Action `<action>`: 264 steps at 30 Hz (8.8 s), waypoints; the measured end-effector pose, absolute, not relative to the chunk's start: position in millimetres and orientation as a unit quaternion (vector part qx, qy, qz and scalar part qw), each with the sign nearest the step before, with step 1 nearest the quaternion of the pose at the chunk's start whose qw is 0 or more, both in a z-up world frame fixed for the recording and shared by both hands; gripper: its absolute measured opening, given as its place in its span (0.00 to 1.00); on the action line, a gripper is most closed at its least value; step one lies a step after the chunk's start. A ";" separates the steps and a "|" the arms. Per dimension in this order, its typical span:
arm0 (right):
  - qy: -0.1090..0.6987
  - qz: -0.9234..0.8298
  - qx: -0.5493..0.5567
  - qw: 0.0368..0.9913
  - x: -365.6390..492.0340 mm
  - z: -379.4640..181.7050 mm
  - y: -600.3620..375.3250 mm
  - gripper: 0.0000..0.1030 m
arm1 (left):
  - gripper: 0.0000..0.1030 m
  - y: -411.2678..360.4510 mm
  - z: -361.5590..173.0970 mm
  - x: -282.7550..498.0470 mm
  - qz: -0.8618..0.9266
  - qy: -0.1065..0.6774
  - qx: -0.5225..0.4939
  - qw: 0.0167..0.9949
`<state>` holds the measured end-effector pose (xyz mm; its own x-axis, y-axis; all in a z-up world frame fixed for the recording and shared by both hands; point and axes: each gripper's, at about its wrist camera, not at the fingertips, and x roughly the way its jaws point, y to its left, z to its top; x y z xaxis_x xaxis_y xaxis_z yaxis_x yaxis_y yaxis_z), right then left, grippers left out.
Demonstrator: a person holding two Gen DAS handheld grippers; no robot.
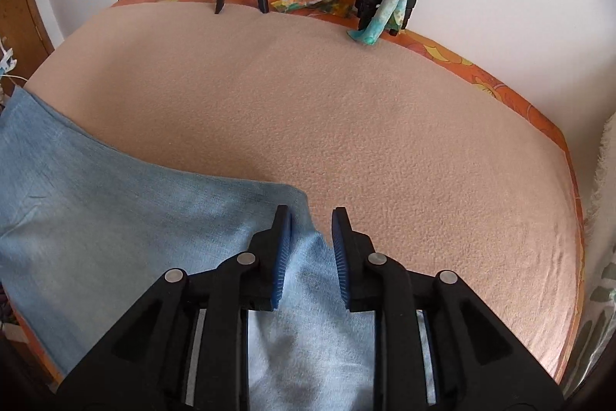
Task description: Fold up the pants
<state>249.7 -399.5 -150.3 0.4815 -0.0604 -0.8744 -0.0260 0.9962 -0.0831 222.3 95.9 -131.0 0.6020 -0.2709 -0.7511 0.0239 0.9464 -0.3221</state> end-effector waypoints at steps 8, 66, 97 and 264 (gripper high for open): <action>0.484 -0.044 0.037 0.873 164.3 -123.8 -419.3 0.43 | 0.54 167.9 -136.3 197.4 -0.014 0.420 -0.213 0.882; 0.394 -0.117 0.120 0.904 93.8 -53.4 -419.8 0.53 | 0.59 326.7 -207.3 136.8 0.095 0.401 -0.462 0.786; 0.417 -0.010 0.113 0.902 150.6 -92.1 -305.7 0.53 | 0.11 293.3 -190.3 167.9 0.107 0.367 -0.367 0.848; 0.398 -0.188 0.163 0.883 75.9 -87.6 -543.5 0.47 | 0.21 -146.8 -114.1 179.5 -0.314 0.442 -0.021 0.840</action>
